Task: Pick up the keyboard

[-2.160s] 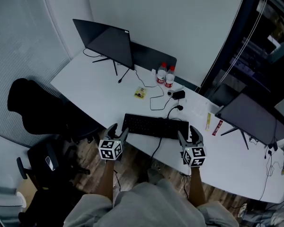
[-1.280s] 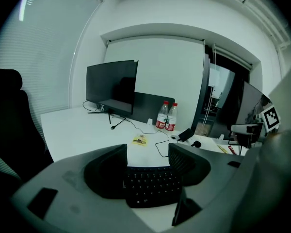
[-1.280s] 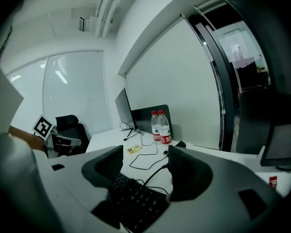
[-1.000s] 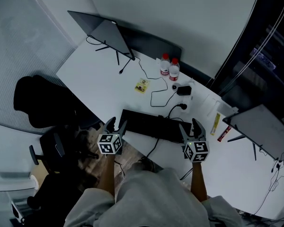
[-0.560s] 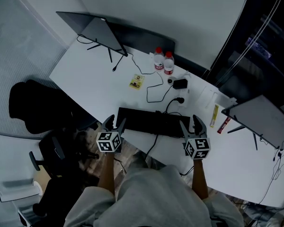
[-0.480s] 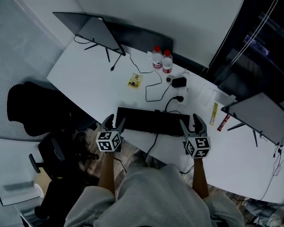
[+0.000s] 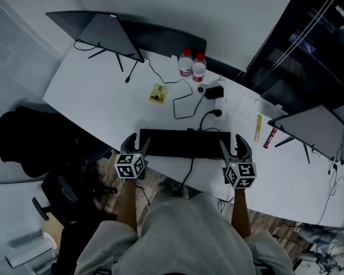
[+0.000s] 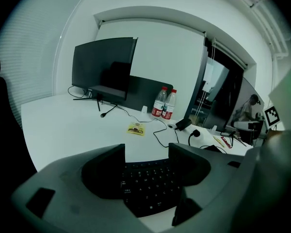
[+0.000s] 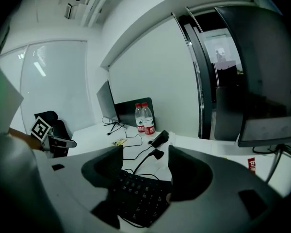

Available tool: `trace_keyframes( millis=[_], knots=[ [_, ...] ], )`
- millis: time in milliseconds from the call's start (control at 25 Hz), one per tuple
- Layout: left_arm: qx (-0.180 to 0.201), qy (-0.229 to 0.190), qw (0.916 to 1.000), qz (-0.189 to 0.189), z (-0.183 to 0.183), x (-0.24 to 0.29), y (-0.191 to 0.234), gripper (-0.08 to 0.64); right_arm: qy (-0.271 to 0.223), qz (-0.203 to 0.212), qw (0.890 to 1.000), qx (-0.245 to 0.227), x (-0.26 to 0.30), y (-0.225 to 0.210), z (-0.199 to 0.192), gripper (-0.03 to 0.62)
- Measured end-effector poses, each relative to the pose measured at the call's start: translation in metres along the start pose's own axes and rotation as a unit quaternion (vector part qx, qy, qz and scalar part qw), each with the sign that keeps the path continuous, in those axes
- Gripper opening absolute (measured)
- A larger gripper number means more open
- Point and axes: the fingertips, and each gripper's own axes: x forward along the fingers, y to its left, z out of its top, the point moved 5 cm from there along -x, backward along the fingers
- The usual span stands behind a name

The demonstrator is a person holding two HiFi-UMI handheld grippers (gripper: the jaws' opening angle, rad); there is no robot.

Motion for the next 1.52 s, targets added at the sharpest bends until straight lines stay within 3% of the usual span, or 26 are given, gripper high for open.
trace_keyframes(
  millis=[640, 1280, 1520],
  knots=[
    [-0.01, 0.06, 0.9974, -0.038, -0.023, 0.038, 0.025, 0.272, 0.033, -0.053, 0.998, 0.008, 0.008, 0.002, -0.011, 0.278],
    [-0.057, 0.111, 0.9914, -0.04, -0.061, 0.068, 0.052, 0.293, 0.063, -0.061, 0.996, 0.01, 0.022, -0.003, -0.022, 0.276],
    [-0.069, 0.116, 0.9892, -0.058, -0.06, 0.073, 0.048, 0.301, 0.068, -0.061, 0.996, 0.014, 0.025, -0.007, -0.022, 0.275]
  ],
)
